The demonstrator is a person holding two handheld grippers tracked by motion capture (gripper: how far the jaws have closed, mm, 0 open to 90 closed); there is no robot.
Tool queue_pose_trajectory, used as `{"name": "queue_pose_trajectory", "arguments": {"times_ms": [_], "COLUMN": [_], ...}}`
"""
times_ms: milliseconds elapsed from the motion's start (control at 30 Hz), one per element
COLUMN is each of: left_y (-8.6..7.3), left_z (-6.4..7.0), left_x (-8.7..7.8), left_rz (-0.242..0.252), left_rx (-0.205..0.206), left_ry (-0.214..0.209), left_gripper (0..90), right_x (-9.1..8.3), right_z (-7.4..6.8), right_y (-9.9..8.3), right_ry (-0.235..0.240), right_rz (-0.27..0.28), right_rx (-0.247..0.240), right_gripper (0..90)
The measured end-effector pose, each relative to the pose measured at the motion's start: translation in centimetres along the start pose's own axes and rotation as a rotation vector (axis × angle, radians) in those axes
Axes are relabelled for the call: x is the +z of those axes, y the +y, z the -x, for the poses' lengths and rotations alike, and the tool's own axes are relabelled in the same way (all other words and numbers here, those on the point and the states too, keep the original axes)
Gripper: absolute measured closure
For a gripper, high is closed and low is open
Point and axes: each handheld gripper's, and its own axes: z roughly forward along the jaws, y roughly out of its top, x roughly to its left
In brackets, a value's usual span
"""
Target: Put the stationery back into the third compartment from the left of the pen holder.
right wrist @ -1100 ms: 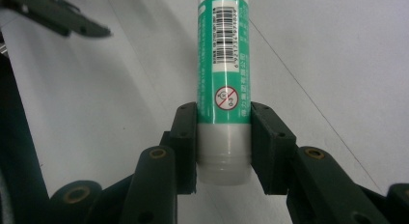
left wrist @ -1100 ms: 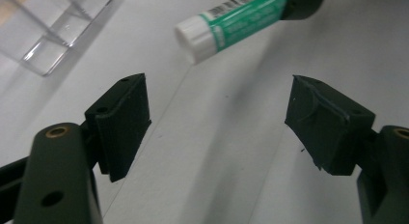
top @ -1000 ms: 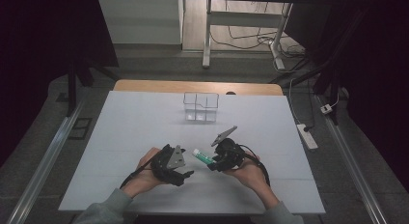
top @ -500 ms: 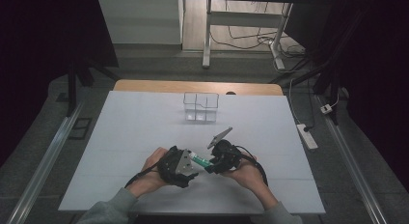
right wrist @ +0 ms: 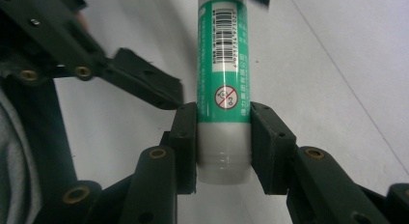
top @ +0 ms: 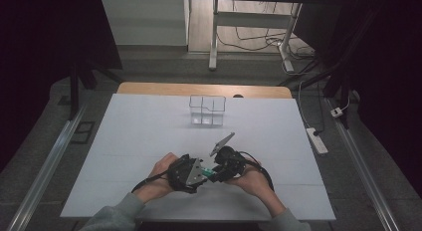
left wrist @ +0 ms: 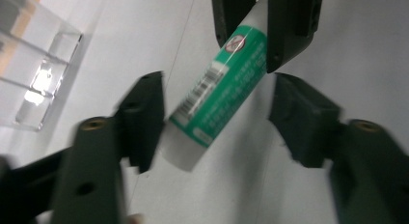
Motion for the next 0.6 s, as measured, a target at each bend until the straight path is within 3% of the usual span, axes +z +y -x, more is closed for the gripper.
{"name": "queue_pose_trajectory", "arguments": {"times_ms": [133,200,233,333,600], "left_y": [-0.05,-0.12,-0.09,-0.09,-0.24], "left_z": [0.18,0.32,0.25,0.43,0.54], "left_x": [0.26,0.48,0.41,0.55,0.62], "left_rz": [-0.045,-0.039,-0.059,-0.071,-0.067], "left_rx": [0.062,0.053,0.078,0.094,0.102], "left_ry": [-0.008,-0.008,-0.007,0.001,-0.030], "left_gripper": [51.6,54.2,55.4,59.0,64.2], "right_x": [-0.20,-0.34,-0.42,-0.69,-0.97], "right_z": [-0.14,-0.13,-0.09,0.03,-0.04], "right_y": [0.07,0.08,0.07,0.04,0.08], "right_ry": [0.009,0.011,0.015,0.026,0.035], "right_rz": [-0.002,0.004,0.009,0.028,0.060], "right_rx": [-0.004,-0.001,0.002,0.008,0.019], "right_gripper": [65.0,65.0,65.0,65.0,64.7]}}
